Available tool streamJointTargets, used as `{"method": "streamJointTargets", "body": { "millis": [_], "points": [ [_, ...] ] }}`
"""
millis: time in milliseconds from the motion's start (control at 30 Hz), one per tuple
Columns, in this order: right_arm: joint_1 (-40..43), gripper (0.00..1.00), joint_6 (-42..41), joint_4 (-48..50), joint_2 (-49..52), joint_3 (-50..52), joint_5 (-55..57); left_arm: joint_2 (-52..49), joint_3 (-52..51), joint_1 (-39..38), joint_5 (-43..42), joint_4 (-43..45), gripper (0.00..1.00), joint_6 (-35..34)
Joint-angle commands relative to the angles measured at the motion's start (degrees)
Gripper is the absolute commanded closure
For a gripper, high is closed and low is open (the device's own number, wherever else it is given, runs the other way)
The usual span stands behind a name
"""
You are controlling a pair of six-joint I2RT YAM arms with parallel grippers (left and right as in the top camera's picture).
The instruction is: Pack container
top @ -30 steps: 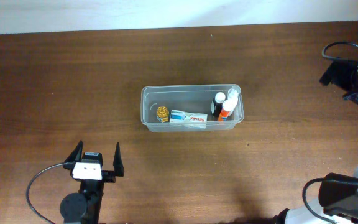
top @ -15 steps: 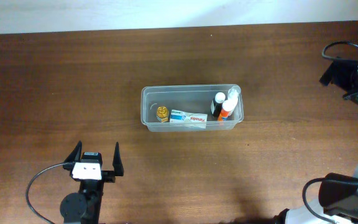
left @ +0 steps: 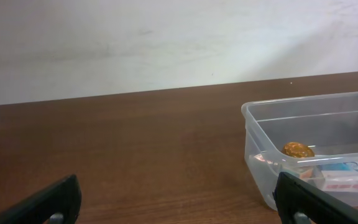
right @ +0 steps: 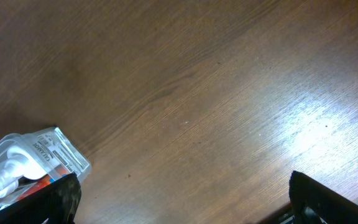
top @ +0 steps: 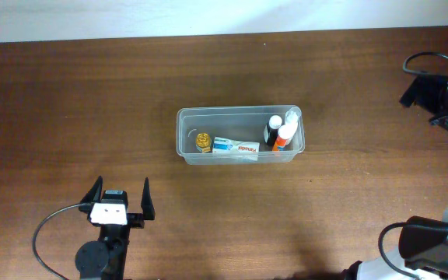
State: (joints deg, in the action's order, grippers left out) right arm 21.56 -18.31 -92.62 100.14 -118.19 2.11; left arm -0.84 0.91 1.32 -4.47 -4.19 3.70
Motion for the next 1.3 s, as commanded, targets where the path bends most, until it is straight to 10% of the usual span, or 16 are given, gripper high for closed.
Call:
{"method": "streamJointTargets", "body": {
  "millis": [0,600,1267],
  "points": [
    [-1.2,0.02,-0.6,0.1,-0.9,-0.7,0.3,0.5,-0.4,0.3,0.4,-0.2,0.01,1.1],
    [-30.7,0.02,-0.6,4.4,-28.0,5.8,4.2,0.5,-0.4,0.3,0.4,-0.2,0.01,1.1],
    [-20.9,0.01,17.9,69.0,-76.7,73.7,0.9,0.5,-0.4,0.3,0.4,-0.2,0.01,1.1]
  ]
}}
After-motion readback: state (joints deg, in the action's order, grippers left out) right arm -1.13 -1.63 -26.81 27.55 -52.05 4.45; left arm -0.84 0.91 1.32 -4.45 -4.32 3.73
